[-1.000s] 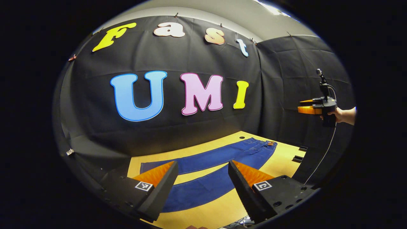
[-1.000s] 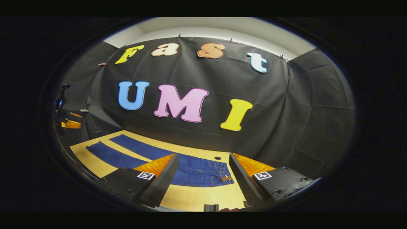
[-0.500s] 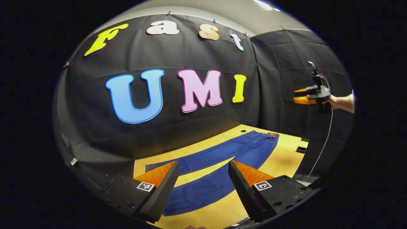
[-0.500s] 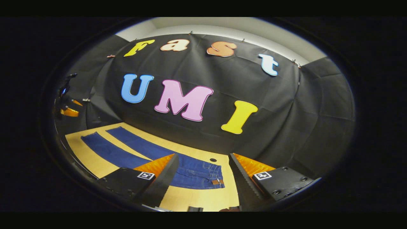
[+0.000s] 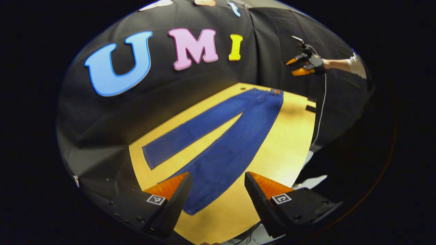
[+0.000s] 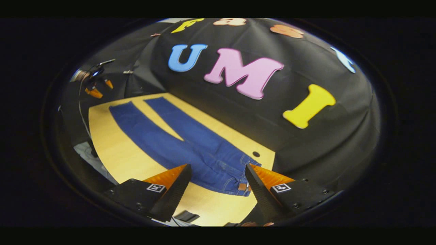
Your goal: Grasp the waist and the cuffs of the jeans and fold them to make the two legs overlap; first hold the waist and fold one-third of the jeans toward the cuffs, then hold the cuffs and fold the remaining one-third in the same direction to finish folding.
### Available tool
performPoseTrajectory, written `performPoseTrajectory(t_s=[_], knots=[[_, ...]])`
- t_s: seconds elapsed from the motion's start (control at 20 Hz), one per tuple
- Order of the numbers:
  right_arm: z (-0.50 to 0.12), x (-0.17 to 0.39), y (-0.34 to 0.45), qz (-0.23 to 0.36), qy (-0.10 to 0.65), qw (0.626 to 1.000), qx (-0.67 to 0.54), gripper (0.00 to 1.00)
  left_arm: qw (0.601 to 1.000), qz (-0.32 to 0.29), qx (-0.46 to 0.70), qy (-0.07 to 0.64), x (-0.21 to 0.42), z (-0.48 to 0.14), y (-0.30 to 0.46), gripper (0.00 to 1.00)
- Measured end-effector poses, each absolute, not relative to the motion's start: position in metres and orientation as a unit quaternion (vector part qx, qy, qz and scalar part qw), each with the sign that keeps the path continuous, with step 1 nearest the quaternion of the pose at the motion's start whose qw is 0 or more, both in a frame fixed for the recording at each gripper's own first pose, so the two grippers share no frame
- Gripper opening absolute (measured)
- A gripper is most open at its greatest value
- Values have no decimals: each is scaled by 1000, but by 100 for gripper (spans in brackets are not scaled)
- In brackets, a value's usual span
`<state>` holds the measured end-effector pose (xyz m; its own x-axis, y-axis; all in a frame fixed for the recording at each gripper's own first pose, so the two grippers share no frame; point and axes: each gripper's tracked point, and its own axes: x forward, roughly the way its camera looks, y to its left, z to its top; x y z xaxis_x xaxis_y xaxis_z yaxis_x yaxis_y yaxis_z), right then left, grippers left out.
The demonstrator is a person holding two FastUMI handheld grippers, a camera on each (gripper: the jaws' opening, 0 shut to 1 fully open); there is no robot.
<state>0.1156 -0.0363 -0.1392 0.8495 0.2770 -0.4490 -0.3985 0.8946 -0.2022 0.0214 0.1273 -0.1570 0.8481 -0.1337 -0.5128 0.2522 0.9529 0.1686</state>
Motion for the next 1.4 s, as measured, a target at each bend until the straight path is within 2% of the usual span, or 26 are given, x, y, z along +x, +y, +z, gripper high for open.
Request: performPoseTrajectory(t_s=[0.15, 0.3, 0.5, 0.65, 0.85, 0.95, 1.0, 1.1, 1.4], knots=[[-193, 134, -35, 236, 278, 916, -170, 96, 930, -126, 125, 323, 37, -190, 146, 97], [-238, 154, -38, 274, 333, 887, -167, 97, 887, -162, 156, 403, 49, -227, 150, 97], [-310, 174, -52, 303, 416, 841, -165, 97, 826, -206, 193, 487, 64, -272, 158, 98], [-344, 179, -55, 323, 457, 815, -151, 98, 799, -211, 195, 528, 74, -299, 165, 98], [-380, 177, -65, 327, 510, 779, -161, 97, 783, -194, 176, 564, 77, -321, 174, 97], [-395, 166, -71, 329, 535, 760, -171, 100, 767, -188, 171, 590, 63, -338, 175, 97], [-401, 162, -74, 329, 543, 751, -177, 98, 754, -180, 181, 606, 56, -345, 179, 96], [-406, 164, -72, 331, 544, 749, -182, 98, 768, -183, 184, 585, 63, -351, 177, 99], [-401, 173, -67, 318, 555, 753, -153, 97, 769, -175, 185, 586, 64, -339, 183, 98]])
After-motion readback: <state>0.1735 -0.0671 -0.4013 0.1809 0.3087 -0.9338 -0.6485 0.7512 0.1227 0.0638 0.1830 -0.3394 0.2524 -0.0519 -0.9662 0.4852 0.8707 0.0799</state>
